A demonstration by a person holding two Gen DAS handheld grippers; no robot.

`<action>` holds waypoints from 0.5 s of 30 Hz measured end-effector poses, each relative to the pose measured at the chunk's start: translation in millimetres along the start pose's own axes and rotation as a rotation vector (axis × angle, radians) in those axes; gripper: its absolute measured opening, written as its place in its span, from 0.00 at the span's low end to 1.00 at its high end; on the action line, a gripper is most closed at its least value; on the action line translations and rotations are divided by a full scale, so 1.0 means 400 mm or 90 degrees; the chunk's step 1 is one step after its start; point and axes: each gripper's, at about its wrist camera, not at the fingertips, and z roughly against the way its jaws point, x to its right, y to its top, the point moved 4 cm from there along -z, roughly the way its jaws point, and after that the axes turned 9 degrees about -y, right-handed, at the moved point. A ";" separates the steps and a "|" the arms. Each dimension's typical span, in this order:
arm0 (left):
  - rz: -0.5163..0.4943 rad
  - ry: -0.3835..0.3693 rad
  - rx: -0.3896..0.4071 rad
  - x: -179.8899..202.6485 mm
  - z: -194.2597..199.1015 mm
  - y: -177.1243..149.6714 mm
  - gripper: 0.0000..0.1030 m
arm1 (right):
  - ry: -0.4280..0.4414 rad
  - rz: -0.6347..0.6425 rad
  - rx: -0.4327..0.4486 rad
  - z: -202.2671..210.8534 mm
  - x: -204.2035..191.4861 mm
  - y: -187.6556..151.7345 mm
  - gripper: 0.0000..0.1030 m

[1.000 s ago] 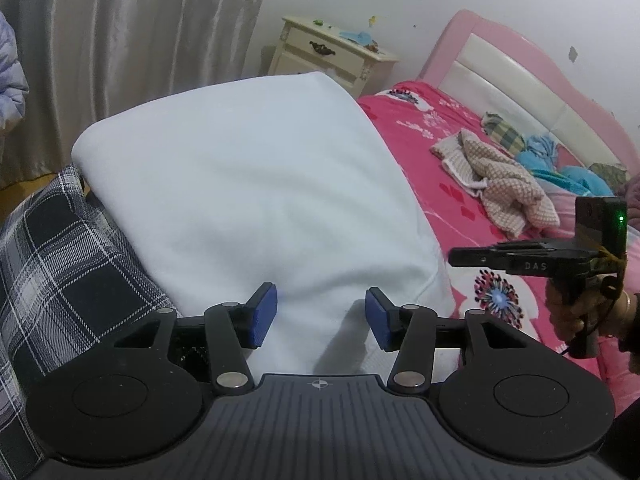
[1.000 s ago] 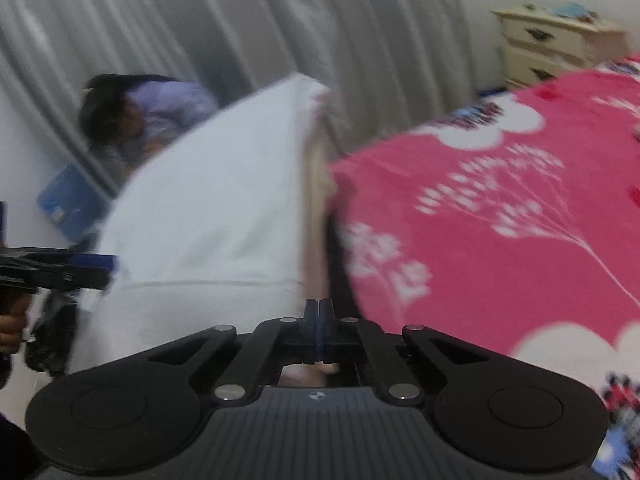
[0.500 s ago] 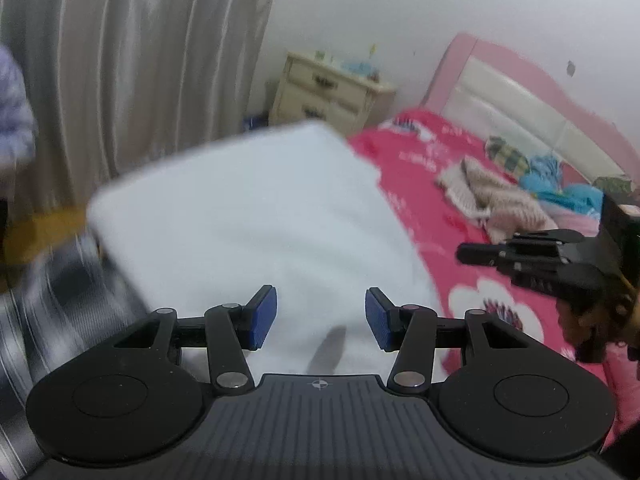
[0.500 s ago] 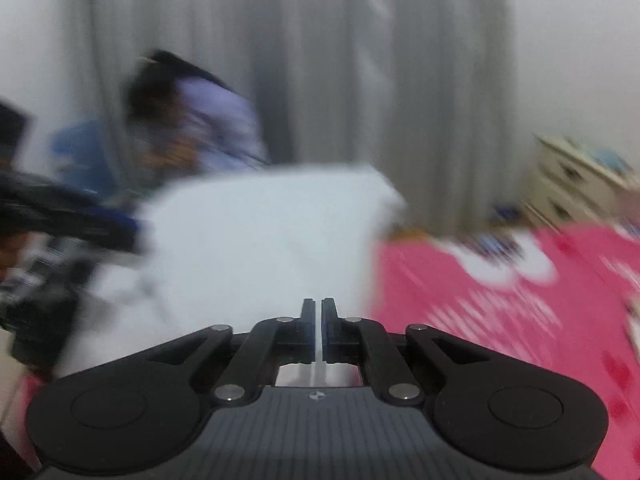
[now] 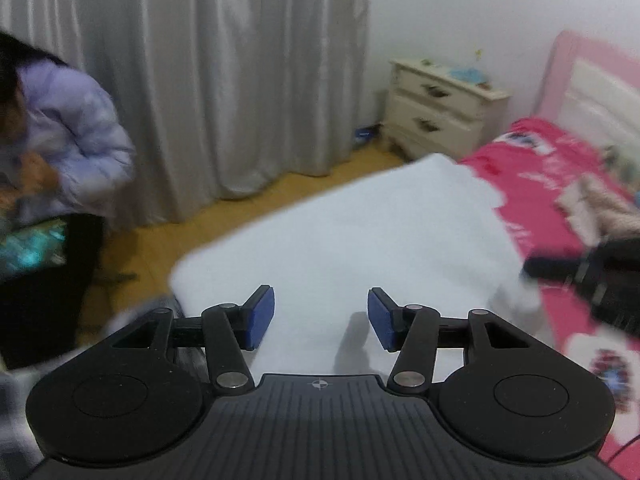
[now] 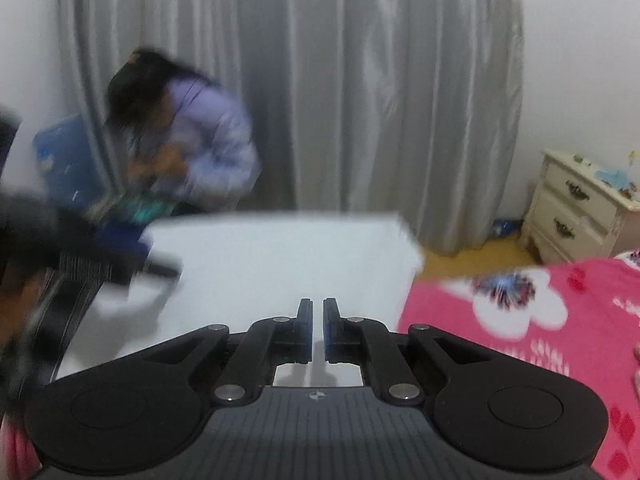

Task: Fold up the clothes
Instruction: 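Press and smooth the white shirt on the stack with both open grippers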

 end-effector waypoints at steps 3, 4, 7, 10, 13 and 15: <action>0.009 0.060 -0.050 0.003 -0.051 -0.011 0.51 | -0.008 -0.037 -0.006 -0.070 0.016 0.024 0.06; 0.005 0.072 -0.051 0.007 -0.055 -0.016 0.52 | -0.011 -0.046 -0.021 -0.086 0.023 0.024 0.06; -0.011 0.099 -0.050 0.027 -0.054 -0.023 0.54 | -0.021 -0.071 -0.067 -0.136 0.046 0.023 0.01; -0.003 0.119 -0.057 0.031 -0.058 -0.013 0.54 | -0.015 -0.083 -0.064 -0.154 0.054 0.056 0.05; -0.004 0.133 -0.063 0.033 -0.058 -0.007 0.55 | -0.008 -0.088 -0.021 -0.172 0.045 0.107 0.05; -0.015 0.141 -0.064 0.037 -0.058 -0.007 0.55 | -0.032 -0.112 -0.051 -0.228 0.055 0.103 0.05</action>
